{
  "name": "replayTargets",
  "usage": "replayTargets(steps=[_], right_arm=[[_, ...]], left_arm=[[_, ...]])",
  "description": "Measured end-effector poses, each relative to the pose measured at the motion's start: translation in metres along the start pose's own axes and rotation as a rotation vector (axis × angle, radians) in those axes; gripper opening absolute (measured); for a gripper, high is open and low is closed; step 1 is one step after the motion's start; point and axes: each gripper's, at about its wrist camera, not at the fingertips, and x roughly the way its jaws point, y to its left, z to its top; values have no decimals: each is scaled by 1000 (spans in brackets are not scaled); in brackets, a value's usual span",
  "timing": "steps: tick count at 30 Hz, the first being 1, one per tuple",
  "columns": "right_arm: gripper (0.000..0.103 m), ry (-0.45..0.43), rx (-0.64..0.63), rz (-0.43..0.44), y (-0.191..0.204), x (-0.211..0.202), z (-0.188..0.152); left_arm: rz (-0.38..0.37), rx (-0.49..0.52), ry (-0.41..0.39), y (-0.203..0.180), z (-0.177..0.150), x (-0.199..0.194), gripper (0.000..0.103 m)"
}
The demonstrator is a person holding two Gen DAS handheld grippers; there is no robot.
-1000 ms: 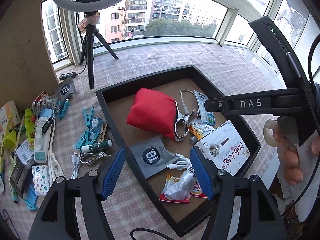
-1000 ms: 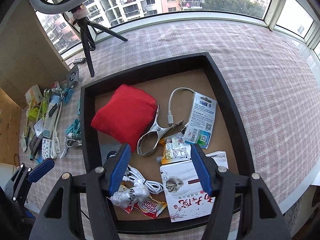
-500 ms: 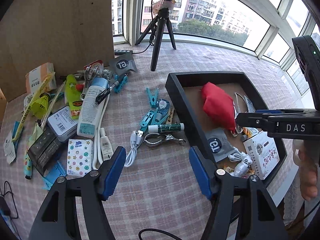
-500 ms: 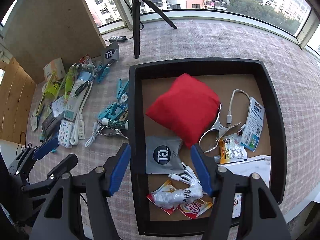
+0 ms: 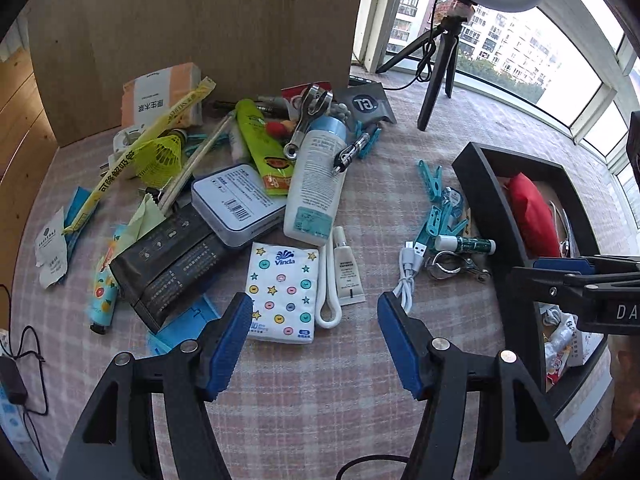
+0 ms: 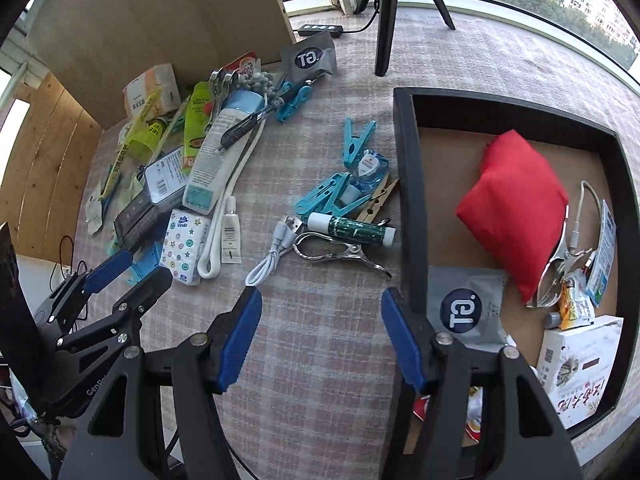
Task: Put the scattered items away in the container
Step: 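Move both grippers back toward the pile, then grasp the white USB cable with the right gripper while the left grasps the Vinda tissue pack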
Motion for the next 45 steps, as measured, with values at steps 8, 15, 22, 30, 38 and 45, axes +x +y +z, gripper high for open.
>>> replayTargets(steps=[8,15,22,30,38,45], right_arm=[[50,77,48,43,26,42,9],[47,116,109,44,27,71,11],[47,127,151,41,23,83,17],[42,139,148,14,31,95,24],[29,122,84,-60,47,101,33],[14,133,11,-56,60,102,18]], left_arm=[[-4,21,45,21,3,23,58],[-21,50,79,15,7,40,58],[-12,71,103,11,9,56,58],[-20,43,125,19,7,66,51],[-12,62,109,18,3,64,49],[5,31,87,20,-3,57,45]])
